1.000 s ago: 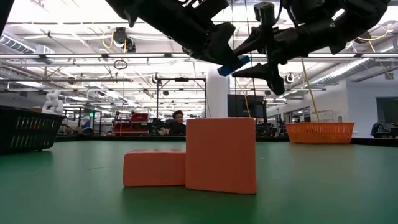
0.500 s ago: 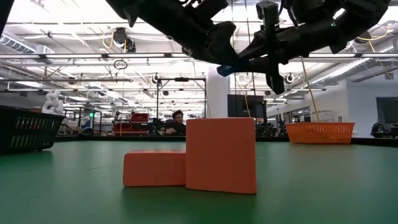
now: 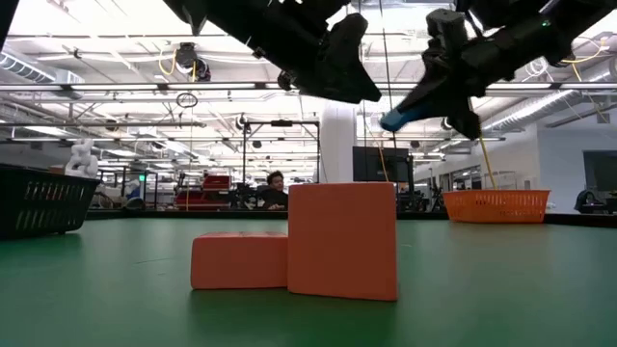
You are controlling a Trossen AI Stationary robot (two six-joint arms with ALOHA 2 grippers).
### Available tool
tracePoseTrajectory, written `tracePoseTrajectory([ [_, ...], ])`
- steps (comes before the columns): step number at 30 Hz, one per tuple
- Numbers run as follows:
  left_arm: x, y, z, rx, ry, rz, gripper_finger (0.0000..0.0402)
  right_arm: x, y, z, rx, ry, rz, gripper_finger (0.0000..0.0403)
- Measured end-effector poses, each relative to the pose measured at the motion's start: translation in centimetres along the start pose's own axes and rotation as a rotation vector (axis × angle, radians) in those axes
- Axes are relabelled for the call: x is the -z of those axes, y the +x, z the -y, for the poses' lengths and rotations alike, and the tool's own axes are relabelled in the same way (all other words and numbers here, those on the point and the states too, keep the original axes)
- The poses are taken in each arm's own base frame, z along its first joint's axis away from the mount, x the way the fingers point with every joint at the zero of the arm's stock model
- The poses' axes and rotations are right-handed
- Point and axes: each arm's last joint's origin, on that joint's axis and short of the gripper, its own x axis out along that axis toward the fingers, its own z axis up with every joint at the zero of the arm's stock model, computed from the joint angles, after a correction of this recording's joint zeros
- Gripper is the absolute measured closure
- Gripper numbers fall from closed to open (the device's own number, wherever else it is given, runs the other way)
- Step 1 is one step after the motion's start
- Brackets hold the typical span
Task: Sort & place blocks by color
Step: Put the blue wooden block into the blue basket
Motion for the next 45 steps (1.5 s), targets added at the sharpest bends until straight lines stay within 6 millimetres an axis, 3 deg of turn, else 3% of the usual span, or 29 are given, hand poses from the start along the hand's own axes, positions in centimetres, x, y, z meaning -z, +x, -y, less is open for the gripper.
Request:
tracePoseTrajectory([
  [6, 0.4, 0.1, -0.2, -0.006, -0.054, -0.042, 0.0167, 1.2, -2.0, 0.6, 0.068, 0.069, -0.145, 0.0367],
  [10, 0.5, 0.2, -0.3, -0.009, -0.073, -0.048, 0.0166, 2.0, -2.6, 0.0, 0.004, 0.130, -0.244, 0.0367],
  [22, 2.0, 0.0, -0.4, -0.033, -0.212, -0.187, 0.0174, 6.4, -4.1, -3.7, -0.128, 0.355, -0.566, 0.0367],
  [32, 3.3, -0.5, -0.3, -0.067, -0.293, -0.305, 0.0172, 11.0, -7.4, -7.2, -0.212, 0.496, -0.865, 0.0367],
  [38, 3.6, -1.0, 0.3, -0.061, -0.290, -0.333, 0.0172, 14.3, -9.0, -7.0, -0.017, 0.534, -1.037, 0.0366],
  [45, 3.6, -1.7, 1.5, -0.031, -0.268, -0.333, 0.0172, 16.7, -9.4, -6.8, 0.136, 0.534, -1.122, 0.0362],
])
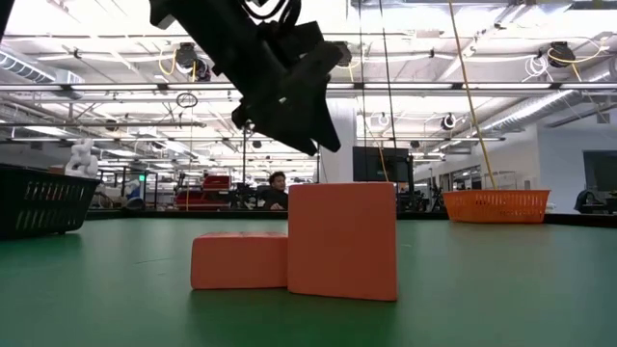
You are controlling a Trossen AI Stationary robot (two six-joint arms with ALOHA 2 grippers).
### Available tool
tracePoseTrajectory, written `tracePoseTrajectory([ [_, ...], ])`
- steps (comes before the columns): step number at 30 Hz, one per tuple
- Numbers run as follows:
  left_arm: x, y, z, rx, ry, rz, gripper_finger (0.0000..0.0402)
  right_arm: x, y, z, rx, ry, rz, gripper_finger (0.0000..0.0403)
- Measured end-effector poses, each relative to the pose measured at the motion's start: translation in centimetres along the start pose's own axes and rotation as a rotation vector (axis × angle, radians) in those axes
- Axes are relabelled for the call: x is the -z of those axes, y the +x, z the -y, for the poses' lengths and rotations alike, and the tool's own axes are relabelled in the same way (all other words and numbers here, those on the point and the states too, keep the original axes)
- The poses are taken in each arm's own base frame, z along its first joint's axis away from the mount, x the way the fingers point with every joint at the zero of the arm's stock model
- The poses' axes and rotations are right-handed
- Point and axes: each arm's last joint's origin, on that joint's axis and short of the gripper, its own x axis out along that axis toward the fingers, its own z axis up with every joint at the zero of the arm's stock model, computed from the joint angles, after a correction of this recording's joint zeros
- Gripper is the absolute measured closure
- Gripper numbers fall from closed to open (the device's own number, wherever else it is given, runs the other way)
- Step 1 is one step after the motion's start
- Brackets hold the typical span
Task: Sort & place blocks by color
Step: Put the blue wooden block into the blue basket, then put the left orange wooden block into the green basket
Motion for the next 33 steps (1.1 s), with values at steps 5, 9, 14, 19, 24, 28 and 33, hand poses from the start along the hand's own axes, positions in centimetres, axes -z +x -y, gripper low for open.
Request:
tracePoseTrajectory([
  [5, 0.4, -0.5, 0.8, 0.020, -0.027, -0.002, 0.0172, 0.0, 0.8, 0.2, 0.037, -0.001, 0.004, 0.0347],
  [9, 1.1, -1.3, 1.9, 0.046, -0.026, -0.009, 0.0172, 0.1, 1.0, -0.2, -0.002, -0.049, -0.012, 0.0312],
  [14, 2.1, -2.5, 3.6, 0.093, 0.017, -0.009, 0.0172, 0.2, 1.0, -0.4, -0.022, -0.071, -0.018, 0.0256],
  [19, 3.1, -3.8, 5.0, 0.136, 0.054, -0.009, 0.0172, 0.1, 1.0, -0.4, -0.033, -0.086, 0.010, 0.0197],
  [24, 4.1, -5.0, 6.4, 0.191, 0.120, -0.015, 0.0172, 0.4, 0.9, -1.0, -0.090, -0.151, -0.009, 0.0149],
  [28, 5.5, -6.6, 8.1, 0.316, 0.237, -0.055, 0.0172, 0.6, 0.7, -2.2, -0.258, -0.302, 0.097, 0.0137],
  [33, 7.3, -8.7, 9.6, 0.378, 0.281, -0.072, 0.0172, 0.4, -0.1, -4.0, -0.464, -0.561, 0.387, 0.0136],
])
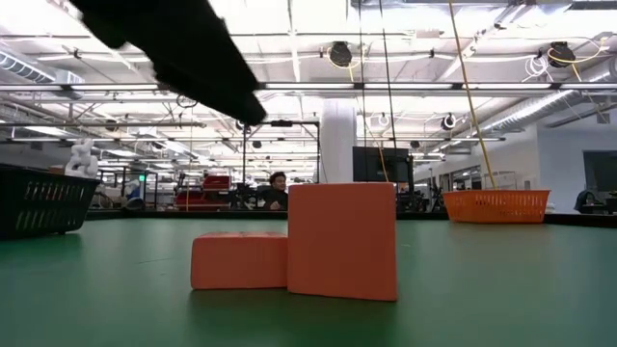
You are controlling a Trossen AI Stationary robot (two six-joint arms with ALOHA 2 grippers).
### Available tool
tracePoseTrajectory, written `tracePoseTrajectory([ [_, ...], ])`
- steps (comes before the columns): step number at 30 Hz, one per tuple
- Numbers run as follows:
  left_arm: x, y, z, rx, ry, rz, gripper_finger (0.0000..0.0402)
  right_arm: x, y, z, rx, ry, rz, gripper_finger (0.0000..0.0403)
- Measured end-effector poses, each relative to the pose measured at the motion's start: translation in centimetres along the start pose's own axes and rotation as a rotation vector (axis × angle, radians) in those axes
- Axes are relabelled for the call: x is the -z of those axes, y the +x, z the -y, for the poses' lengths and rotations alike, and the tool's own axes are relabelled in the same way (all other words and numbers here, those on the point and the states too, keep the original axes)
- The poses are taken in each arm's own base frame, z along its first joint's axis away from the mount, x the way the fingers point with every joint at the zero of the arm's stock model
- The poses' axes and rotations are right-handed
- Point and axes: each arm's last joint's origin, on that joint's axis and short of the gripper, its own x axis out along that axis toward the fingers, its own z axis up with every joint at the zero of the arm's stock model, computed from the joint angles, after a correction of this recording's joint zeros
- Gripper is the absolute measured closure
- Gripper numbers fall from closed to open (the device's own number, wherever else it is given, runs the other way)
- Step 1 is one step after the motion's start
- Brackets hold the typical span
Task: Sort & place blocks by color
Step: Put the left orange wooden block into the green basket
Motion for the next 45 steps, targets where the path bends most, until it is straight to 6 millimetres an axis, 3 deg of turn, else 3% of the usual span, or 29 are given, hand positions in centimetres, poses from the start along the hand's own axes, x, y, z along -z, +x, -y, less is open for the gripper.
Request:
tracePoseTrajectory([
  [6, 1.3, -0.6, 2.0, 0.004, -0.068, 0.006, 0.0172, -1.3, -0.2, -1.3, -0.054, -0.285, 0.319, 0.0136],
  [12, 2.9, 0.8, 3.5, 0.009, -0.036, 0.012, 0.0172, -2.4, -0.3, -1.5, 0.009, -0.438, 0.496, 0.0136],
  [24, 4.4, 3.7, 4.5, 0.022, -0.017, 0.046, 0.0172, -3.6, 0.6, -0.7, 0.146, -0.699, 0.523, 0.0136],
  [37, 4.6, 4.0, 4.7, 0.031, 0.001, 0.059, 0.0172, -4.2, 1.8, 0.4, 0.218, -0.716, 0.521, 0.0136],
  [45, 5.8, 5.5, 4.9, 0.023, -0.002, 0.043, 0.0172, -4.2, 1.9, 0.4, 0.218, -0.724, 0.522, 0.0136],
])
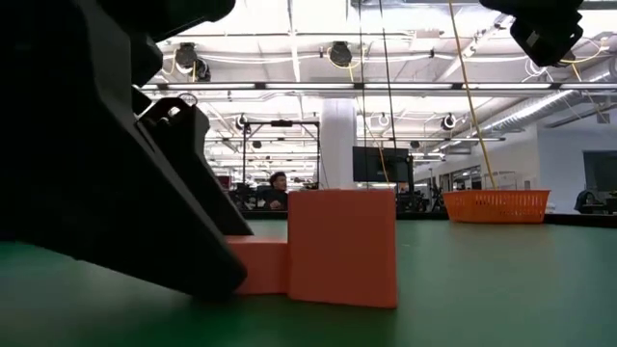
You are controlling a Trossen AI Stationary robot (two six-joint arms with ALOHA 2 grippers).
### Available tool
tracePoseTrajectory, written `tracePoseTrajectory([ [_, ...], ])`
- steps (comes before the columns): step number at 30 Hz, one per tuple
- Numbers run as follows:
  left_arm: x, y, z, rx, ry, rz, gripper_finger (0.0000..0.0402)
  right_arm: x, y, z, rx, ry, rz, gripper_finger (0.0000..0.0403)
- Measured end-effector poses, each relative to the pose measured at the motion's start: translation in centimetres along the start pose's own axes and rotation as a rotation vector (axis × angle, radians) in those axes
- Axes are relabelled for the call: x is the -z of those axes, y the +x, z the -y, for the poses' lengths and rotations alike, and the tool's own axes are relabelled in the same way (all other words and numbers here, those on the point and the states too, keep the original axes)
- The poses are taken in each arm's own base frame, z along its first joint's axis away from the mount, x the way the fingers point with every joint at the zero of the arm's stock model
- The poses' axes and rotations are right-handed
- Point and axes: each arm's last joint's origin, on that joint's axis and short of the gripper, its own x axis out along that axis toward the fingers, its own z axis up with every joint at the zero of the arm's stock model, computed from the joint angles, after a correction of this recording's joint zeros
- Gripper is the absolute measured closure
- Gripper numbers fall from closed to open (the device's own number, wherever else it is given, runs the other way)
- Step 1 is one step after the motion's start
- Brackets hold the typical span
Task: Sort & place blocks by color
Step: Put the left orange wooden block into the green basket
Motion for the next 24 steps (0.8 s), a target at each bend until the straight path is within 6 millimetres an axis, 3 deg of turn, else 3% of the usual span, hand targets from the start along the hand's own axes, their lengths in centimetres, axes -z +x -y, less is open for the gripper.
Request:
tracePoseTrajectory([
  [5, 0.0, 0.1, -0.2, -0.025, -0.041, 0.004, 0.0193, -0.2, 0.0, -0.1, -0.013, -0.023, 0.018, 0.0136],
  [9, 0.0, 0.1, -0.3, -0.032, -0.026, 0.009, 0.0264, -0.2, 0.0, -0.1, -0.013, -0.027, 0.019, 0.0136],
  [17, -0.4, -0.4, -0.5, -0.064, -0.061, 0.026, 0.0266, -0.3, 0.0, -0.2, -0.020, -0.013, 0.030, 0.0136],
  [24, -3.5, -4.2, -1.1, -0.112, -0.135, 0.120, 0.0266, -1.3, 0.0, -0.2, 0.051, 0.011, 0.156, 0.0136],
])
